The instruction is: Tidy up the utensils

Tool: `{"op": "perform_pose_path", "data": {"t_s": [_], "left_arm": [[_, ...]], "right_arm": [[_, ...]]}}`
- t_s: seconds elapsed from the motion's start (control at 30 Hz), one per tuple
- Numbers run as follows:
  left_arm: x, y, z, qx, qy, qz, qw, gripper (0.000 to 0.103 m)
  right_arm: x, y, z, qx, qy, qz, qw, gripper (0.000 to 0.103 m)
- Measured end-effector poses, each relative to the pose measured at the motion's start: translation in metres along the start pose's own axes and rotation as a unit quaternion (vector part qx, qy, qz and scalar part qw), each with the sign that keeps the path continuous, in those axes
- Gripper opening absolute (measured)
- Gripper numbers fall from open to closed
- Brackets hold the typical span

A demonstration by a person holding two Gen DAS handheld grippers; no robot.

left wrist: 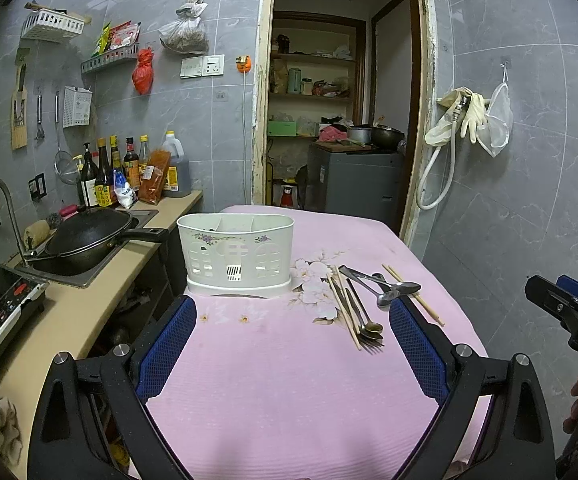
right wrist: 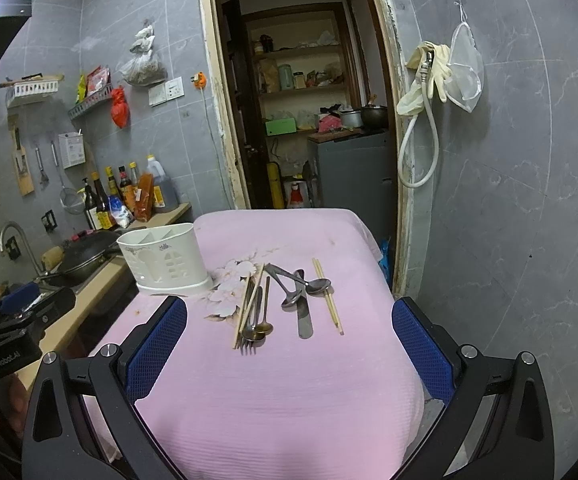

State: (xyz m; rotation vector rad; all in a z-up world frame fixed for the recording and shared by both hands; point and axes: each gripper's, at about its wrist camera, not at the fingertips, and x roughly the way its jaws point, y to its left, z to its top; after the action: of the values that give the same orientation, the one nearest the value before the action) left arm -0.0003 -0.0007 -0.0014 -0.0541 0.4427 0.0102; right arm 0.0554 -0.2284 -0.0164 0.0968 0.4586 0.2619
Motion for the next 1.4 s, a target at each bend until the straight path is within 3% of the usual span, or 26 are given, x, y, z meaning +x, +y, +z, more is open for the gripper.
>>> {"op": "perform_pose_path", "data": {"t_s": [1.4], "left_arm": [[0.0015, -0.0003, -0.0008, -0.001, 0.002, 0.000, 1.0000, 0.095]], "right_arm": [[0.0021, -0.0011, 0.0005, 0.002, 0.002, 0.002, 1.000, 0.103]]}}
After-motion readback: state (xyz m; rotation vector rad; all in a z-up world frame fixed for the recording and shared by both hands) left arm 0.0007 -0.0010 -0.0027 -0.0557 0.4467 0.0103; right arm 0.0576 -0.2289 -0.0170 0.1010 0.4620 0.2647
